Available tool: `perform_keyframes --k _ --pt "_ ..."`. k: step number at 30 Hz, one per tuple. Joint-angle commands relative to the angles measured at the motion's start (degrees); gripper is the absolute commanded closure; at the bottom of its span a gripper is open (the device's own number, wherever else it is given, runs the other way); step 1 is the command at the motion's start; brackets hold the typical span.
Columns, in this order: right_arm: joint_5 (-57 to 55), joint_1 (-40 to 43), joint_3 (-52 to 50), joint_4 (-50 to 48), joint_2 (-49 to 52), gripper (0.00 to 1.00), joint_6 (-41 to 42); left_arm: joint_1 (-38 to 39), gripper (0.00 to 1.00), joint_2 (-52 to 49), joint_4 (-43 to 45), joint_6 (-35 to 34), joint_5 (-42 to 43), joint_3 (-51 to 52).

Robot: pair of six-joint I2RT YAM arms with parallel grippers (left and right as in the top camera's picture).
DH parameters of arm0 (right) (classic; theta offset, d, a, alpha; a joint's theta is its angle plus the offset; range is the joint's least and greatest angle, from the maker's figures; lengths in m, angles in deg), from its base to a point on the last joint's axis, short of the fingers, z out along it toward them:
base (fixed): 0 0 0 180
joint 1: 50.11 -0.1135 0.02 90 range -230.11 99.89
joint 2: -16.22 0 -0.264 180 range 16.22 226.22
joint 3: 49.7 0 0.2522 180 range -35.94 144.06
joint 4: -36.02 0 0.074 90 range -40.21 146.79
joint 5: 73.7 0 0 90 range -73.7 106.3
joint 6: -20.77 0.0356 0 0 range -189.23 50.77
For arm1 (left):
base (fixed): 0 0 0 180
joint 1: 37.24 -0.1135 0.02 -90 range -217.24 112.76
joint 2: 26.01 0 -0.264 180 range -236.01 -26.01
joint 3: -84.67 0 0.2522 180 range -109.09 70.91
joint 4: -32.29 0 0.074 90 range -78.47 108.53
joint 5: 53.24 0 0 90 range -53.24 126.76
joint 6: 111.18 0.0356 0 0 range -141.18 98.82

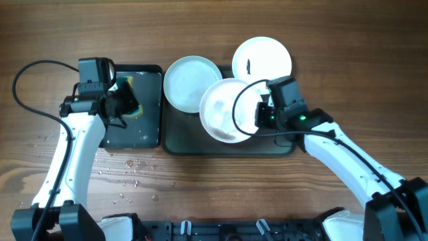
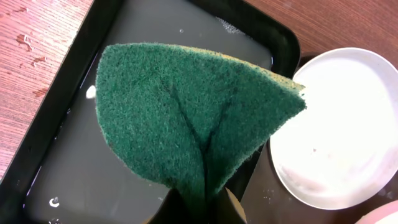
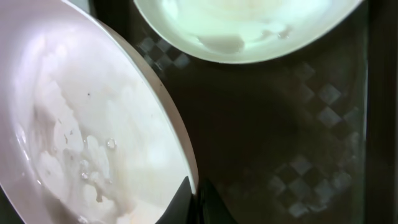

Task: Clean dirty plates on tray and stack at the side
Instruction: 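Lift the scrubbed plate and swing it left with the right gripper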

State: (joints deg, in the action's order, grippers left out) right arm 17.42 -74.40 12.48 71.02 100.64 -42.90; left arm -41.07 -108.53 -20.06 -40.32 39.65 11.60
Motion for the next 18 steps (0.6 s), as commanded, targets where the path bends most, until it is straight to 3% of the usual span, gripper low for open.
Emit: perform_keyframes --k 1,12,18 --pt "-2.43 -1.81 1.53 -2.14 -1.4 0.96 4.9 -0.15 0.96 0.61 0.22 0.96 0.39 0.07" --pt "-1.51 -3.98 1.81 -4.46 -1.4 0.96 11.47 -0.15 0.96 0.61 0.26 0.87 -2.97 0.07" --pt "-0.7 -3.98 9.07 -0.5 -0.02 0.96 12.57 -0.2 0.96 1.86 0.72 0.5 -3.02 0.07"
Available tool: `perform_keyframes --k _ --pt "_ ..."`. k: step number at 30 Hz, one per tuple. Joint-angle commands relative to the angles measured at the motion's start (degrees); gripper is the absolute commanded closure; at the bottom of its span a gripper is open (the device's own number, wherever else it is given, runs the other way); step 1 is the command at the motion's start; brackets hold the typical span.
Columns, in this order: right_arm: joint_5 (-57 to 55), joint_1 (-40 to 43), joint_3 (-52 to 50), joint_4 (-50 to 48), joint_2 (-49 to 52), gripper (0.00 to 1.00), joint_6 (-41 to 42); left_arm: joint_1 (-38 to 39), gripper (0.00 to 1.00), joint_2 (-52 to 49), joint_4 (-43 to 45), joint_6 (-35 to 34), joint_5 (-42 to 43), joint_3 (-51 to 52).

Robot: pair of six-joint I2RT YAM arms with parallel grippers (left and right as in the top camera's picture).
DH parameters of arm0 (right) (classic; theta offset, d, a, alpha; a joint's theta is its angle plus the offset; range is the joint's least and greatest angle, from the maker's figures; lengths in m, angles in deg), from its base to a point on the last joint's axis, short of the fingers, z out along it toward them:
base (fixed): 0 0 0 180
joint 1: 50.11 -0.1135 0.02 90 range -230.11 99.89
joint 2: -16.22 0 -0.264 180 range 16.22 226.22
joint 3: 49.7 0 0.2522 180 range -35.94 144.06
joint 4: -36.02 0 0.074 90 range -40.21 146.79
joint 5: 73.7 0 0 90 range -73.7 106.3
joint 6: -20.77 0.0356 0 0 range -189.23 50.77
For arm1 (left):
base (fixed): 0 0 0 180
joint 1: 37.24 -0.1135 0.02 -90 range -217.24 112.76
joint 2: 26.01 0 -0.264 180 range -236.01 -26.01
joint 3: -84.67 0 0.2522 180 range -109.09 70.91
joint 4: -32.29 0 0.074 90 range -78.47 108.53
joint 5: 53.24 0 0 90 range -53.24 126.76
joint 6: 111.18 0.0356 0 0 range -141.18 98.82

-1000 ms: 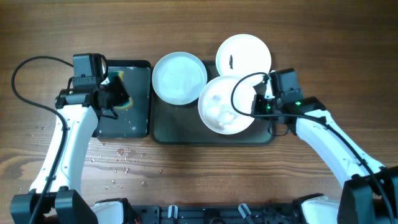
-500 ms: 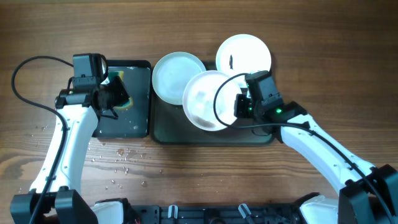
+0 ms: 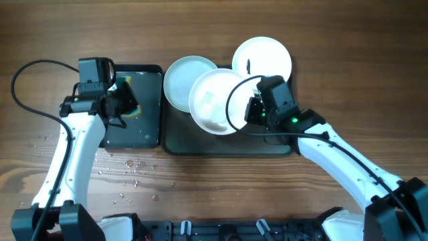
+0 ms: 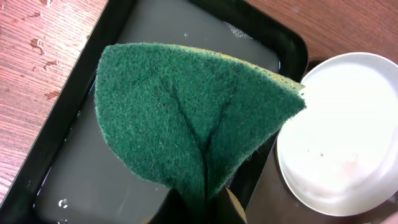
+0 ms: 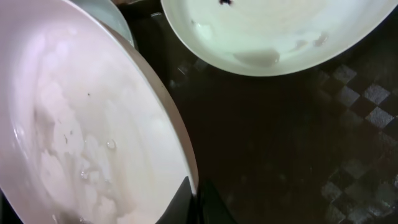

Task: Clean dirty plates on tray and stack at the side
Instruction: 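Lift the scrubbed plate and swing it left with the right gripper, then tilt the plate over the black water tray with the right gripper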

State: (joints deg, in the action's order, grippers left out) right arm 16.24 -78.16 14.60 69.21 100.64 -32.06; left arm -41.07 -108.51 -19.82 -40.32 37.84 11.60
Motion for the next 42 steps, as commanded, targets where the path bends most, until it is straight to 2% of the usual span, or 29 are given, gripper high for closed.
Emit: perform_keyframes --k 1,7,12,15,17,22,26,34,37,42 --pt "0.48 -0.22 9.16 2.58 0.79 0.95 1.31 -0.2 0.96 2.29 0.61 0.52 -1.4 0.07" --pt "0.74 -0.28 24.15 10.91 8.68 0.96 0.46 -0.22 0.96 3.39 -1.38 -5.33 -13.99 0.07" --pt "3.67 -1.33 33.81 11.93 17.11 0.95 0.35 -0.22 0.96 3.39 -1.86 -7.3 -15.76 0.07" --pt "2.6 -3.61 38.73 11.56 22.05 0.95 0.31 -0.28 0.96 3.45 -1.68 -7.41 -15.98 0.07" --pt "-0.04 -5.81 41.2 10.05 25.18 0.95 0.33 -1.09 0.96 3.43 -2.32 -9.99 -17.84 0.07" --pt "-7.04 -10.69 42.29 3.8 28.83 0.95 -0.22 -5.57 0.96 3.43 -4.85 -15.06 -19.54 0.07" --pt "-13.6 -14.25 42.25 -0.52 30.6 0.95 -2.64 -8.09 0.96 3.43 -5.25 -15.02 -16.79 0.07" --pt "-21.51 -19.12 42.23 -6.8 33.05 0.95 -7.74 -8.17 0.96 3.43 -5.27 -14.99 -16.06 0.07" --pt "-22.84 -20.06 42.23 -9.6 34.29 0.95 -11.34 -8.17 0.96 3.43 -5.27 -15.02 -16.06 0.07" --pt "-28.98 -21.18 42.23 -15.63 35.06 0.95 -22.16 -8.17 0.96 3.43 -5.27 -14.99 -15.87 0.07"
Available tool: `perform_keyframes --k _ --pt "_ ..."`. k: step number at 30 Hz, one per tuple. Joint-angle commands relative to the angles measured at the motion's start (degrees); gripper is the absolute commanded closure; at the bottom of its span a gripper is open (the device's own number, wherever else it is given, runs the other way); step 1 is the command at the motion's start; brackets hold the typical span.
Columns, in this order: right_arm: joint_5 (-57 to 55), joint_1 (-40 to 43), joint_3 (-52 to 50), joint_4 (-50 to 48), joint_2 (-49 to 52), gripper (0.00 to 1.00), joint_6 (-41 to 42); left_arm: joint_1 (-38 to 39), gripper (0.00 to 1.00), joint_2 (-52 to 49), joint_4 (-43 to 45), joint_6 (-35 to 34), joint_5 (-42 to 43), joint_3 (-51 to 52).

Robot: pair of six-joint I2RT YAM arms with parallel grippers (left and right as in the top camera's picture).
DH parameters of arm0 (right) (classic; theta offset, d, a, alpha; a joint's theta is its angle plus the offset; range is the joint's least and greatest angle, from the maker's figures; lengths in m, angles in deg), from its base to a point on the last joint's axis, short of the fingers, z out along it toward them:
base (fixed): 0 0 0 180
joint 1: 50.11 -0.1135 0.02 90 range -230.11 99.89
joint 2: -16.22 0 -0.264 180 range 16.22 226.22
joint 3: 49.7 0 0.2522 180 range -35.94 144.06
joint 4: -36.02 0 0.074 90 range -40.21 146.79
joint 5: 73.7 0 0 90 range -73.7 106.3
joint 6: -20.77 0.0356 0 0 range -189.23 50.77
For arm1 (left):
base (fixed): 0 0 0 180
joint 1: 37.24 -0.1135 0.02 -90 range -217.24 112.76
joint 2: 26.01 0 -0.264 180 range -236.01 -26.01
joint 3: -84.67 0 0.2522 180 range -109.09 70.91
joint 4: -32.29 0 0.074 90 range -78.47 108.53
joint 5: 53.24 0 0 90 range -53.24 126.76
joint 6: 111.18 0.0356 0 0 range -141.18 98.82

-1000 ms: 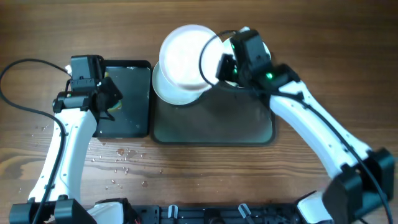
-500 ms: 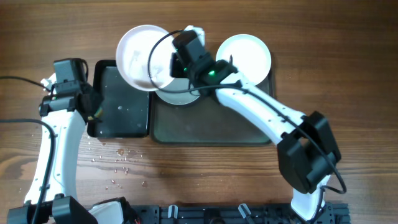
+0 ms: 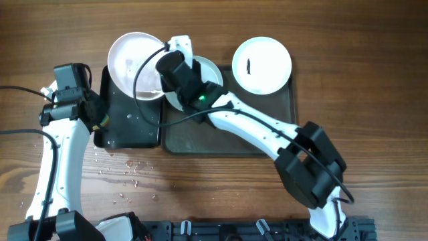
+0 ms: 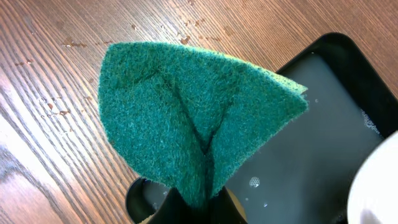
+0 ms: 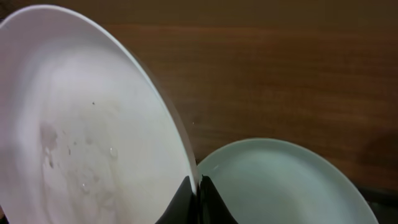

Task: Clean dirty plates on tray and stack at the side
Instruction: 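Tilt the plate over the black water tray with the right gripper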

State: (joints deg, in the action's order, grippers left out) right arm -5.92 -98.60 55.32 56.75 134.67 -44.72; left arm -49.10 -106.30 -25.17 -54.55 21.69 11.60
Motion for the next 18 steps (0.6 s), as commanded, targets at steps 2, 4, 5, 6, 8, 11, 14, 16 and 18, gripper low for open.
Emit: perform_keyframes --k 2,4,5,6,8,11,14,16,18 --pt "-9.46 -1.18 1.51 -7.06 1.03 0.95 -16.9 -0.15 0.96 1.22 0.09 -0.76 0.28 0.07" --pt "-11.19 -1.79 1.51 -11.13 1.03 0.95 -25.33 -0.15 0.96 1.22 0.09 -0.76 0.28 0.07" --pt "-11.52 -2.1 1.51 -13.18 1.03 0.95 -29.33 -0.15 0.96 1.22 0.09 -0.76 0.28 0.07" --pt "-11.54 -2.49 1.51 -15.21 1.03 0.95 -33.59 -0.15 0.96 1.22 0.09 -0.76 0.31 0.07" --pt "-11.85 -3.43 1.51 -19.08 1.03 0.96 -40.81 -0.15 0.96 1.22 0.09 -0.76 0.44 0.07" --pt "-13.0 -4.94 1.51 -24.65 1.03 0.95 -49.46 -0.15 0.96 1.22 0.11 -0.76 0.7 0.07" --pt "-13.2 -6.58 1.51 -29.79 1.03 0.96 -57.75 -0.15 0.96 1.22 0.09 -0.76 0.7 0.07" --pt "-14.51 -7.63 1.51 -33.62 1.03 0.95 -62.47 -0.15 0.96 1.22 0.09 -0.76 0.7 0.07" --pt "-15.43 -8.55 1.51 -37.53 1.03 0.96 -67.93 -0.15 0.96 1.22 0.11 -0.76 0.7 0.07"
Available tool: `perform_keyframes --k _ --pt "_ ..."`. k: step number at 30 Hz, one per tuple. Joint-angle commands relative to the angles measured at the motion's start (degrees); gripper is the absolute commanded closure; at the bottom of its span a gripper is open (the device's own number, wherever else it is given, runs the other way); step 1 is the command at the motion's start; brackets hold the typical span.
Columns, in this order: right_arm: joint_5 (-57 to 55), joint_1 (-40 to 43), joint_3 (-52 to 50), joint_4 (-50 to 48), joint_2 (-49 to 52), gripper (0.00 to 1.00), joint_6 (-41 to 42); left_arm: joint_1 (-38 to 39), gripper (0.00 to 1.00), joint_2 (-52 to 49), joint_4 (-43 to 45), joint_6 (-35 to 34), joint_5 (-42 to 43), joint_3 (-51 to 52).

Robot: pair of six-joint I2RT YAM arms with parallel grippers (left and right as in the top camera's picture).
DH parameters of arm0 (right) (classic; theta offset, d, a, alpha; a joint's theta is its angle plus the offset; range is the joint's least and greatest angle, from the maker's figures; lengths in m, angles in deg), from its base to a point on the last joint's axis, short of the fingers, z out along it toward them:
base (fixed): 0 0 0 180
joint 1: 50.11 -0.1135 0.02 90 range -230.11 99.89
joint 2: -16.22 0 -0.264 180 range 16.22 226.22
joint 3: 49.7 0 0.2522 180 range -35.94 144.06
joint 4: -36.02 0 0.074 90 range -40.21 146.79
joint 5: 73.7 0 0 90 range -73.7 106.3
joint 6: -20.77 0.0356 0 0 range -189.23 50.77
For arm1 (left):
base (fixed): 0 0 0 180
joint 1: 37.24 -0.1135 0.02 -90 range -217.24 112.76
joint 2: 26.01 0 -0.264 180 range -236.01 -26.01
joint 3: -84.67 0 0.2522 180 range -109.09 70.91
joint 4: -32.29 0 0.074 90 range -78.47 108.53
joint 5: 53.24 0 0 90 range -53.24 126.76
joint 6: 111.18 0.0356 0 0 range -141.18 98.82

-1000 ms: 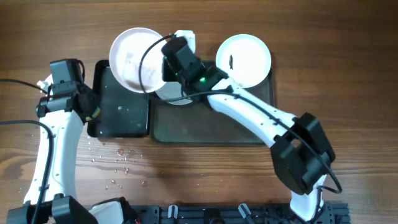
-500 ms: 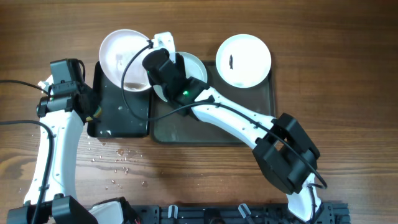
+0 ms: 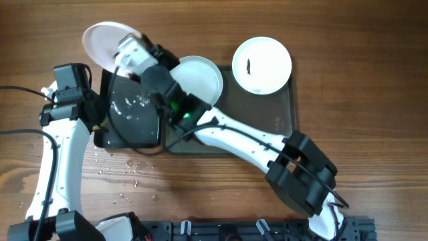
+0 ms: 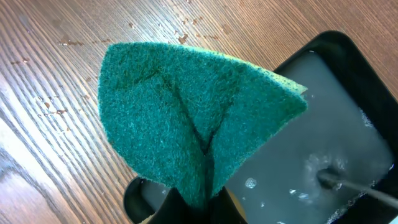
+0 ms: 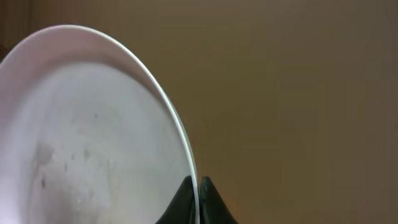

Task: Clean dirty plates on tray and stack at the side
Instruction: 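Tilt the plate over the black water tray with the right gripper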

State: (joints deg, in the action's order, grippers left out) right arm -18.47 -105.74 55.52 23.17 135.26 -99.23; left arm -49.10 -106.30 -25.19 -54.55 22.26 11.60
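My right gripper [image 3: 127,57] is shut on the rim of a wet, smeared white plate [image 3: 105,37], held tilted above the far left corner of the black water tray [image 3: 150,134]. In the right wrist view the plate [image 5: 87,137] fills the left side, its rim pinched in my gripper [image 5: 196,199]. My left gripper [image 3: 100,120] is shut on a folded green sponge [image 4: 193,118] over the water tray's left edge. Drips splash in the water [image 4: 329,177]. Two more white plates lie on the dark tray [image 3: 267,134]: one at its left [image 3: 197,80], one with a dark speck at its far right [image 3: 262,63].
Water drops spot the wooden table [image 3: 127,177] in front of the water tray. My right arm [image 3: 234,137] stretches across the dark tray and the near right corner of the water tray. The left arm [image 3: 57,174] runs along the table's left side.
My right gripper has carried the plate from over the water tray's far end to beyond its far left corner, more tilted. Water now splashes in the tray. The left gripper and sponge have stayed put.
At first my right gripper held the plate above the dark tray while the left held the sponge over the water tray. The plate was then further left, then over the water tray's far end, with the sponge at that tray's left edge. Now the plate hangs tilted past the corner.
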Motion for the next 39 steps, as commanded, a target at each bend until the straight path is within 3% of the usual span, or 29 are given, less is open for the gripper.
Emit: perform_keyframes --k 1,4,9,23,31,36,39 --pt "-2.99 -1.7 1.31 -5.62 0.44 0.96 -15.89 -0.15 0.96 1.22 0.13 -0.76 0.13 0.07" --pt "-3.04 -2.34 1.31 -9.55 0.44 0.96 -21.64 -0.15 0.96 1.22 0.11 -0.76 0.13 0.07" --pt "-3.85 -2.6 1.31 -13.94 0.44 0.96 -23.91 -0.15 0.96 1.22 0.13 -0.76 0.13 0.07" --pt "-4.52 -2.03 1.31 -13.55 0.44 0.96 -19.96 -0.15 0.96 1.22 0.11 -0.76 0.13 0.07" --pt "-4.48 -1.27 1.31 -6.38 0.44 0.96 -4.68 -0.15 0.96 1.22 0.13 -0.76 0.13 0.07" --pt "-3.85 0.61 1.31 7.06 0.44 0.96 15.06 -0.15 0.96 1.22 0.13 -0.76 0.13 0.07" --pt "3.13 1.86 1.31 19.58 0.39 0.96 27.45 -0.15 0.96 1.22 0.13 -0.76 0.17 0.07"
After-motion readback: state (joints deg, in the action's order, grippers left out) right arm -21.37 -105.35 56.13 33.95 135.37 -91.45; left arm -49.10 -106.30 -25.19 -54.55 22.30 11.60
